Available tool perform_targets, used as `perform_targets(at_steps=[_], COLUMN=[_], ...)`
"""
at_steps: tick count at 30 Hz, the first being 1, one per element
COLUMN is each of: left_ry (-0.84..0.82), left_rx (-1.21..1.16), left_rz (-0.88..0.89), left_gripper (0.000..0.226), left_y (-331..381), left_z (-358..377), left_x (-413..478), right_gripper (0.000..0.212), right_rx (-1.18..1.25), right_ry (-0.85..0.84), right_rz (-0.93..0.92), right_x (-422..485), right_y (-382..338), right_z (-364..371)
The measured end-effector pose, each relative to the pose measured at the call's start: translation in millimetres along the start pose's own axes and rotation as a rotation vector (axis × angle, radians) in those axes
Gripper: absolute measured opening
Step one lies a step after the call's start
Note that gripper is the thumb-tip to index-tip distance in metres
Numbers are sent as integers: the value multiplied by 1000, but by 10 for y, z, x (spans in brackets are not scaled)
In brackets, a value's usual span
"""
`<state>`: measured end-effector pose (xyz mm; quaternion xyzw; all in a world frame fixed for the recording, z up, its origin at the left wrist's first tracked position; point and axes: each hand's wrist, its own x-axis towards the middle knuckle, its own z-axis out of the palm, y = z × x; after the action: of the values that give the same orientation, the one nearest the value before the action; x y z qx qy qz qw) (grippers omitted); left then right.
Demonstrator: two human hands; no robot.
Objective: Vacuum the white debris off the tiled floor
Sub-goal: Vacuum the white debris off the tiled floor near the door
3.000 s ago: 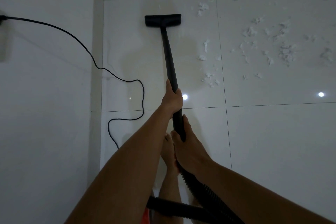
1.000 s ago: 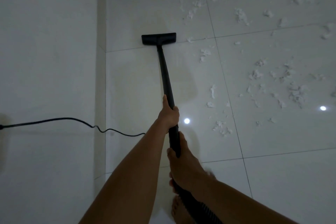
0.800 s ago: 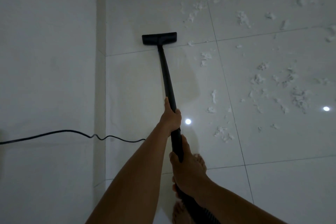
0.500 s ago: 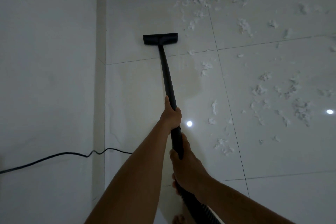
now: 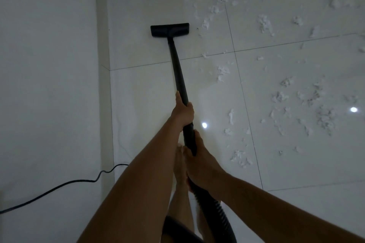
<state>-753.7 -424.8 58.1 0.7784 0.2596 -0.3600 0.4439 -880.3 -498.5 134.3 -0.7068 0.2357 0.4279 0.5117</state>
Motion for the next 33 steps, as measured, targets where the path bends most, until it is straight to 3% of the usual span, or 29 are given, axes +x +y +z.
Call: perform_targets(at_steps=[6, 12, 18, 33], left_ry=[-9, -25, -46, -28], left_rx=[7, 3, 25, 29], left_rz=[10, 9, 8, 3], left_gripper=[67, 65, 65, 68], left_y=[306, 516, 713, 1132], left_z=[-259, -536, -720, -862], left_x=[264, 528, 749, 1275], right_gripper=[63, 58, 65, 67], right_rx=[57, 117, 92, 59], right_ry=[31, 86, 120, 61], right_rz=[-44, 33, 25, -7], right_x=[243, 516, 701, 1148], right_y=[-374, -734, -1014, -1469], right_z=[-8, 71, 78, -228])
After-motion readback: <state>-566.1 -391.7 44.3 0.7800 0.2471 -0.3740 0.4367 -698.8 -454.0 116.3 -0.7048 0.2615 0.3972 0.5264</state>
